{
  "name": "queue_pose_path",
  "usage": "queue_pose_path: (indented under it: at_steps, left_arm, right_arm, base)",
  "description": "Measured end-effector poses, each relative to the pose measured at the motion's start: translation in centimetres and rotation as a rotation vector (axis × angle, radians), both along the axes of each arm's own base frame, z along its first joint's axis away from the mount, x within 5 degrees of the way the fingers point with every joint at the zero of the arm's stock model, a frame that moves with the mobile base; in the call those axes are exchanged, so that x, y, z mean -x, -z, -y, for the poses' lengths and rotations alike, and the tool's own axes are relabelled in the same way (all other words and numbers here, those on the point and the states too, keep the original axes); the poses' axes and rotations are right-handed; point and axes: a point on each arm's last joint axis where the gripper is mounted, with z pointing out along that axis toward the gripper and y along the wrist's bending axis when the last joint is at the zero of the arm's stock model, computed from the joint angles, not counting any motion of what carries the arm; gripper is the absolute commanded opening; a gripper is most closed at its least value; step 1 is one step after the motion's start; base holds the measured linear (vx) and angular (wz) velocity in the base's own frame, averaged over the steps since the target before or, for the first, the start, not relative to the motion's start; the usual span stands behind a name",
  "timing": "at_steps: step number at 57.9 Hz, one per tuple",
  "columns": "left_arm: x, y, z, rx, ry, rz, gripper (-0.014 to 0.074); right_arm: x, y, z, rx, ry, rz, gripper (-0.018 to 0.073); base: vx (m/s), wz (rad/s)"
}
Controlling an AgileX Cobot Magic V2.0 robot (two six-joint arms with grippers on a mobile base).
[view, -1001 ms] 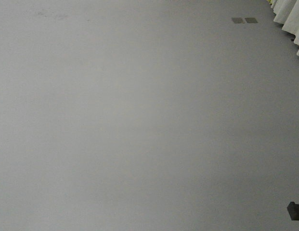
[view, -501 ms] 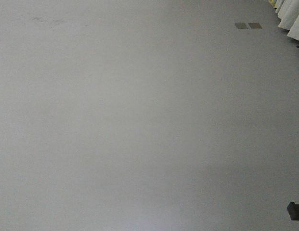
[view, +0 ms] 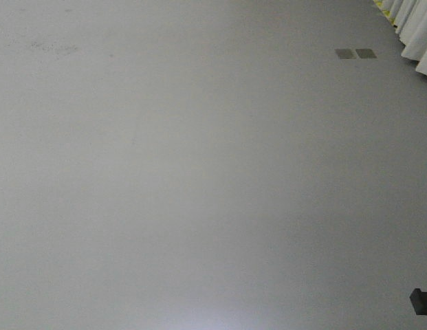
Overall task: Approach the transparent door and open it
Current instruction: 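Drive the base forward and turn toward the glass sliding door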
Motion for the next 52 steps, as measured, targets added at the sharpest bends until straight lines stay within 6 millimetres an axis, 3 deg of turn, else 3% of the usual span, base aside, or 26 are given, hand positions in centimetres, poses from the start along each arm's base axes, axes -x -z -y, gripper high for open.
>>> queue_pose_path:
  at_steps: [52]
  left_arm:
    - [0.00,0.00,0.00,0.000,0.000,0.000,-0.0003]
  right_arm:
    - [0.00,0.00,0.00,0.000,0.000,0.000,-0.0005]
  base:
    - [0.52,0.29]
